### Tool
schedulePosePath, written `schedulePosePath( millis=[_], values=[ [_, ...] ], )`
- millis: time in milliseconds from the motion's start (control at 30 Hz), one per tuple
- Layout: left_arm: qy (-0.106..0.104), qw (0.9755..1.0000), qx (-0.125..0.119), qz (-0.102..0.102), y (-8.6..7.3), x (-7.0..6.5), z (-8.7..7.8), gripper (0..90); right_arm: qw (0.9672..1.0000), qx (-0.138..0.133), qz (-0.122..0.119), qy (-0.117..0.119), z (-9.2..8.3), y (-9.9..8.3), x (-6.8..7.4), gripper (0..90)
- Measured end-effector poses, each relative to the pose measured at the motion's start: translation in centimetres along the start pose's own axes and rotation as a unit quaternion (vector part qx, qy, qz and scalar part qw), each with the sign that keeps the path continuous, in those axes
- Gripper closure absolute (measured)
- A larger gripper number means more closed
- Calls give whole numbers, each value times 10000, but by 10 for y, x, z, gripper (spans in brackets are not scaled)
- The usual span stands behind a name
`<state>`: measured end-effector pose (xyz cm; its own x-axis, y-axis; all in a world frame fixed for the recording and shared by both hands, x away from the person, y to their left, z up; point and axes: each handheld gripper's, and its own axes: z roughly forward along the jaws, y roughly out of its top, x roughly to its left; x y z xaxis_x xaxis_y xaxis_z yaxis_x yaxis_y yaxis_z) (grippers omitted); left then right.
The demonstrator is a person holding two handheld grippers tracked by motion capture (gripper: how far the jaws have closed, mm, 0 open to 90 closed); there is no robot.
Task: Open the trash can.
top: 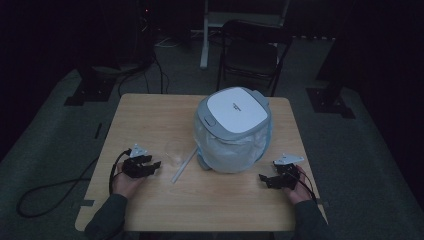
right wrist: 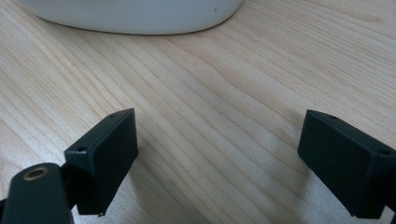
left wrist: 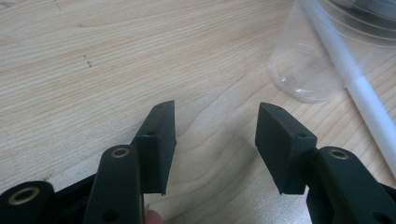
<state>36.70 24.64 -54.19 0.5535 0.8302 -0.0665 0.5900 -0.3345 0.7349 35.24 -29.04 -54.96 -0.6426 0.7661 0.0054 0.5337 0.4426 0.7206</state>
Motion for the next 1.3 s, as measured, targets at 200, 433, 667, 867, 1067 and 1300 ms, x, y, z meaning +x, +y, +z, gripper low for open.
schedulePosePath(
  millis=[200, 433, 667, 867, 1067, 1300],
  values=[
    [56, 10000, 58, 4, 1, -1, 0, 492, 9999, 3, 114, -117, 0, 0, 3, 111],
    [78, 9999, 139, -6, 3, -2, -2, 532, 9997, -2, 155, -162, 0, 0, 4, 112],
    [-68, 9999, -29, -78, 12, -5, -12, 541, 9997, -1, 164, -168, 0, 0, 4, 112],
    [-140, 9997, -209, -78, 24, -7, -25, 541, 9997, -1, 164, -169, 0, 0, 4, 112],
    [-305, 9989, -337, -69, 36, -7, -39, 541, 9997, -1, 164, -169, 0, 0, 4, 113],
    [-434, 9976, -544, -55, 52, -7, -55, 546, 9997, -9, 151, -170, 0, 0, 4, 113]
  ],
)
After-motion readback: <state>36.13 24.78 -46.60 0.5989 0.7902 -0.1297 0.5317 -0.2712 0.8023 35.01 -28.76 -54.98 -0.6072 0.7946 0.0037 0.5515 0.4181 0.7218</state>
